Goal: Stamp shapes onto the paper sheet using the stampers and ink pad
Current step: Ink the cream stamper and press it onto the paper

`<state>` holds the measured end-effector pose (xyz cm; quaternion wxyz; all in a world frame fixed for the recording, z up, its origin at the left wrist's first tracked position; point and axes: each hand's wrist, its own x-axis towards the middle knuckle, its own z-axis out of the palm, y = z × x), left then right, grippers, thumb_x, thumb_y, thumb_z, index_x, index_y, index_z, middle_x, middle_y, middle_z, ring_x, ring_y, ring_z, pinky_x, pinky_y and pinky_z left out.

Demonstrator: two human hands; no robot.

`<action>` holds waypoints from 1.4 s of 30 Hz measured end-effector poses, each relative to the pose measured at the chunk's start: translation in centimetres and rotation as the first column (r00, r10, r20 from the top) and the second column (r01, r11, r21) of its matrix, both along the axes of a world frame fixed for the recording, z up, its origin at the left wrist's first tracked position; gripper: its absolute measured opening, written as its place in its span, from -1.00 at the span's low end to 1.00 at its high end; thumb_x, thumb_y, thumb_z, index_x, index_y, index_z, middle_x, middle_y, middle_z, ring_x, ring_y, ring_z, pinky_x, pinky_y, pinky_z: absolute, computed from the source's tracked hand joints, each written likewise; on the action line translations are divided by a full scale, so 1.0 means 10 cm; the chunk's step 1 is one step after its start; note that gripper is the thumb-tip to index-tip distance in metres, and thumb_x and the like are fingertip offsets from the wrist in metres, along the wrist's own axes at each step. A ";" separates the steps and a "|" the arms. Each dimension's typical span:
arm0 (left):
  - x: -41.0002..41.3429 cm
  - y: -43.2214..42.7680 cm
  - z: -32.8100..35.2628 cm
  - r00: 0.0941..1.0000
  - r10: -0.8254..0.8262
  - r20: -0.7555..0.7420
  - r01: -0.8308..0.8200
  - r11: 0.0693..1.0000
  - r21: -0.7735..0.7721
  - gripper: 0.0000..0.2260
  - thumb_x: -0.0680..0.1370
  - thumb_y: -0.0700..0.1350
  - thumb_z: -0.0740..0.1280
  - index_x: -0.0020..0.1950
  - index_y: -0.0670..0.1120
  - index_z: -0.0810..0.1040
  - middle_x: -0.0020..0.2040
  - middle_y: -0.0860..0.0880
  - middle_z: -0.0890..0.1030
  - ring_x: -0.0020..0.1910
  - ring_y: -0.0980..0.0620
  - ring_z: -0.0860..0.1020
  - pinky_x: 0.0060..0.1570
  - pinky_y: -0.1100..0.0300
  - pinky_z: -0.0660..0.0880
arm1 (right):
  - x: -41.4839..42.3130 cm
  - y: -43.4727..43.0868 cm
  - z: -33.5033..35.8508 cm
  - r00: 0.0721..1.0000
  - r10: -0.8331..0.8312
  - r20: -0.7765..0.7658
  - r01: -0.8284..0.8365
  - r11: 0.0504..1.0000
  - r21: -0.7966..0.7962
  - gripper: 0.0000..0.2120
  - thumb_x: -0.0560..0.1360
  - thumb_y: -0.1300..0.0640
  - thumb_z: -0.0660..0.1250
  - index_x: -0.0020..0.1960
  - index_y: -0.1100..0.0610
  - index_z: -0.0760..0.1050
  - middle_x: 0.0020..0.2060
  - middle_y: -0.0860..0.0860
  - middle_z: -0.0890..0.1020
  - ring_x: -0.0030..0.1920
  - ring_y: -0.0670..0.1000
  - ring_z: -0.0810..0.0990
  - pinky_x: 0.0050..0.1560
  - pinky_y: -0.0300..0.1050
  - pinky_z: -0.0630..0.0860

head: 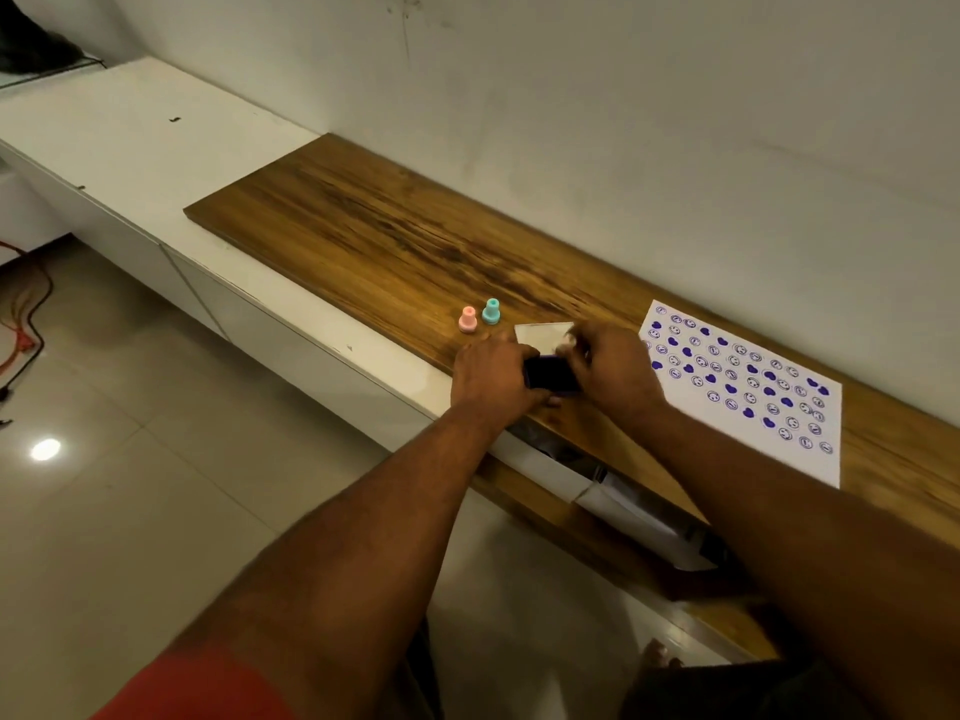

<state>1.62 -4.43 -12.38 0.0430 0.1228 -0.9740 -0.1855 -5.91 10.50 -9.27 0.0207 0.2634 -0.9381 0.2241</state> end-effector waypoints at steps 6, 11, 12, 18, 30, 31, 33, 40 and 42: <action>-0.02 0.01 0.03 0.999 0.027 0.021 -0.027 1.000 0.000 -0.48 0.45 0.28 0.53 0.34 0.10 0.65 0.14 -0.02 0.60 0.10 -0.02 0.55 0.14 0.03 0.55 | 0.17 0.01 -0.22 0.995 0.021 0.095 -0.026 0.999 0.047 -0.81 0.64 0.07 0.30 0.15 0.10 0.63 -0.02 0.07 0.70 -0.06 0.07 0.67 0.00 -0.05 0.60; -0.04 0.02 0.05 0.998 0.050 0.039 -0.050 0.999 0.005 -0.45 0.41 0.32 0.54 0.32 0.10 0.66 0.12 -0.02 0.62 0.08 -0.02 0.58 0.14 0.01 0.58 | 0.08 0.02 -0.25 0.996 0.020 0.084 -0.030 0.992 0.123 -0.78 0.63 0.07 0.31 0.18 0.14 0.62 0.00 0.12 0.69 -0.05 0.09 0.64 0.04 0.00 0.60; -0.04 0.02 0.05 0.998 0.050 0.042 -0.050 0.999 -0.002 -0.44 0.40 0.33 0.55 0.33 0.11 0.66 0.11 -0.01 0.62 0.08 -0.02 0.57 0.14 0.01 0.57 | 0.10 0.02 -0.23 0.997 0.022 0.069 -0.030 0.992 0.125 -0.78 0.63 0.06 0.30 0.18 0.13 0.62 -0.01 0.11 0.69 -0.06 0.08 0.64 0.02 -0.03 0.59; -0.11 0.05 0.08 0.995 0.055 0.084 -0.050 0.997 -0.056 -0.38 0.34 0.38 0.56 0.30 0.11 0.65 0.11 -0.01 0.63 0.12 -0.02 0.57 0.11 0.02 0.58 | 0.05 0.03 -0.15 0.990 0.023 0.137 -0.041 0.991 0.129 -0.75 0.62 0.06 0.33 0.22 0.14 0.61 0.04 0.12 0.70 -0.03 0.08 0.64 -0.01 -0.11 0.52; -0.16 0.75 0.12 0.943 -0.333 -0.013 0.322 0.921 -0.220 -0.30 0.55 0.44 0.26 0.57 0.07 0.40 0.43 -0.02 0.53 0.40 -0.08 0.45 0.33 -0.07 0.43 | -0.28 1.34 -0.27 0.925 -0.337 0.176 0.365 0.917 -0.164 -0.66 0.56 -0.08 0.43 0.20 0.13 0.64 0.02 0.08 0.72 0.02 0.04 0.66 0.12 -0.04 0.54; -0.16 0.83 0.11 0.927 -0.376 0.005 0.367 0.900 -0.237 -0.30 0.57 0.43 0.24 0.58 0.05 0.39 0.44 -0.02 0.52 0.41 -0.08 0.45 0.34 -0.07 0.42 | -0.30 1.36 -0.29 0.929 -0.324 0.178 0.351 0.925 -0.149 -0.66 0.56 -0.07 0.43 0.21 0.13 0.63 0.03 0.08 0.72 0.01 0.03 0.65 0.10 -0.07 0.53; -0.18 0.96 0.06 0.904 -0.423 0.066 0.424 0.863 -0.274 -0.29 0.59 0.43 0.19 0.61 0.03 0.36 0.46 -0.06 0.51 0.44 -0.10 0.43 0.38 -0.10 0.40 | -0.33 1.35 -0.31 0.940 -0.293 0.174 0.318 0.938 -0.136 -0.67 0.57 -0.05 0.42 0.22 0.14 0.63 0.04 0.09 0.72 -0.03 -0.02 0.60 0.04 -0.14 0.45; -0.22 1.15 -0.06 0.890 -0.425 0.163 0.455 0.815 -0.359 -0.24 0.61 0.46 0.04 0.62 -0.03 0.32 0.40 -0.10 0.56 0.37 -0.14 0.50 0.30 -0.10 0.42 | -0.38 1.30 -0.41 0.971 -0.206 0.120 0.223 0.962 -0.154 -0.75 0.57 0.01 0.43 0.17 0.13 0.66 -0.02 0.06 0.73 -0.12 -0.09 0.59 -0.05 -0.21 0.43; -0.21 1.16 -0.09 0.889 -0.421 0.182 0.458 0.805 -0.378 -0.24 0.61 0.45 0.02 0.61 -0.04 0.34 0.38 -0.11 0.57 0.35 -0.14 0.50 0.29 -0.10 0.42 | -0.38 1.31 -0.43 0.976 -0.188 0.109 0.203 0.968 -0.149 -0.74 0.57 0.01 0.43 0.17 0.13 0.66 -0.02 0.05 0.73 -0.11 -0.08 0.59 -0.05 -0.19 0.45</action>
